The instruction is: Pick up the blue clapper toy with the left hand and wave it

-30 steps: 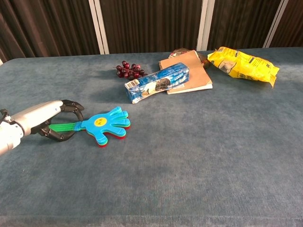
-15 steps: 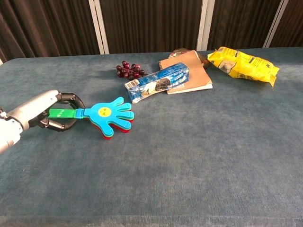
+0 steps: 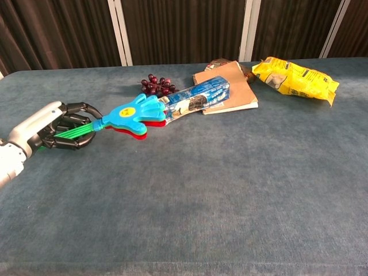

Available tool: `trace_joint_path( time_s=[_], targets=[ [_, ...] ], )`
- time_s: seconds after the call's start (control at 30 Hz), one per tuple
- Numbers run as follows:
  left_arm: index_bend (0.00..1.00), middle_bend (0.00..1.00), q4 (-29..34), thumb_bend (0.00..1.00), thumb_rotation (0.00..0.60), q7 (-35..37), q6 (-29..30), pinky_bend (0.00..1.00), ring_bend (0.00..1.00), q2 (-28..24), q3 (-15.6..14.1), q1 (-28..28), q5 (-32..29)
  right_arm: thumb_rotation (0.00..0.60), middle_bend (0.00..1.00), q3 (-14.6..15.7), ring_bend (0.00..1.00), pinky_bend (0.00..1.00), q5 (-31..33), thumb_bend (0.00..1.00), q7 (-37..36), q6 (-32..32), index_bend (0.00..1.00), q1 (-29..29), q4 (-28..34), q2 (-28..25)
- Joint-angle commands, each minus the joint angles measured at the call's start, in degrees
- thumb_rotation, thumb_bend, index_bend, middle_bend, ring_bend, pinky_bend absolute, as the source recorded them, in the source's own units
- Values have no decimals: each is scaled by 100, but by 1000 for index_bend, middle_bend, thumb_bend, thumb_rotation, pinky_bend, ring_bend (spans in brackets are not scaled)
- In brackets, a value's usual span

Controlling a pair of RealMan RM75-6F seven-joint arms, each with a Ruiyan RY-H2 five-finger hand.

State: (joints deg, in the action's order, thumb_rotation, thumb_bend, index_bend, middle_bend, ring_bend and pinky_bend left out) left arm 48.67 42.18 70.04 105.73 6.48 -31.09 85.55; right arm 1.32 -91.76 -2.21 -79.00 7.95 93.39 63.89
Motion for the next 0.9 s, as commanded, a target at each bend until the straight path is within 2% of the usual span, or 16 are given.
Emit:
trace_joint_path(
  time_s=[0.03,0.13,0.27,0.33,0.37,0.4,0.43,0.5,0.67,0.7,0.8,0.9],
  targets=[
    [817,767,366,601,600,1016,443,755,580,-168,91,55,156,600,0,4,0,0,-7,204,-12,-7,0,-2,6,-12],
    [817,769,490,622,600,1611,952,755,580,-292,223,69,311,600,0,10,0,0,-11,203,-35,-8,0,-3,13,-29],
    [817,766,408,636,600,1695,1335,755,578,-247,383,89,332,600,0,14,0,0,-10,204,-42,-2,0,-1,15,-37],
    [817,763,182,647,600,1744,2145,754,573,-44,804,99,294,600,0,19,0,0,-10,203,-38,-2,0,-4,23,-48],
    [818,763,86,650,600,1842,2638,753,572,55,1118,78,234,600,0,17,0,0,-2,203,-37,-9,0,-9,31,-55],
    [818,762,-112,650,600,1787,2841,752,571,101,1195,46,265,600,0,14,0,0,9,204,-33,-18,0,-16,39,-61],
    [818,762,-292,650,600,1772,2829,750,569,138,1118,32,316,600,0,11,0,0,16,204,-29,-15,0,-15,45,-63],
    [818,761,-695,650,600,1667,2625,751,568,199,745,45,511,600,0,13,0,0,28,204,-19,-8,0,-18,58,-68],
    [819,761,-1360,650,600,1311,1687,755,565,260,-559,121,1229,600,0,13,0,0,59,203,29,45,0,-1,67,-53],
    [819,761,-1417,650,600,1277,1567,756,565,270,-724,129,1322,600,0,15,0,0,63,203,37,56,0,2,68,-51],
    [823,765,-1492,650,600,1253,1235,759,565,260,-1073,92,1507,600,0,19,0,0,74,204,53,75,0,5,78,-52],
    [824,766,-1329,649,600,1444,1167,759,565,155,-1099,18,1484,600,0,18,0,0,73,203,48,75,0,7,83,-59]
  ],
)
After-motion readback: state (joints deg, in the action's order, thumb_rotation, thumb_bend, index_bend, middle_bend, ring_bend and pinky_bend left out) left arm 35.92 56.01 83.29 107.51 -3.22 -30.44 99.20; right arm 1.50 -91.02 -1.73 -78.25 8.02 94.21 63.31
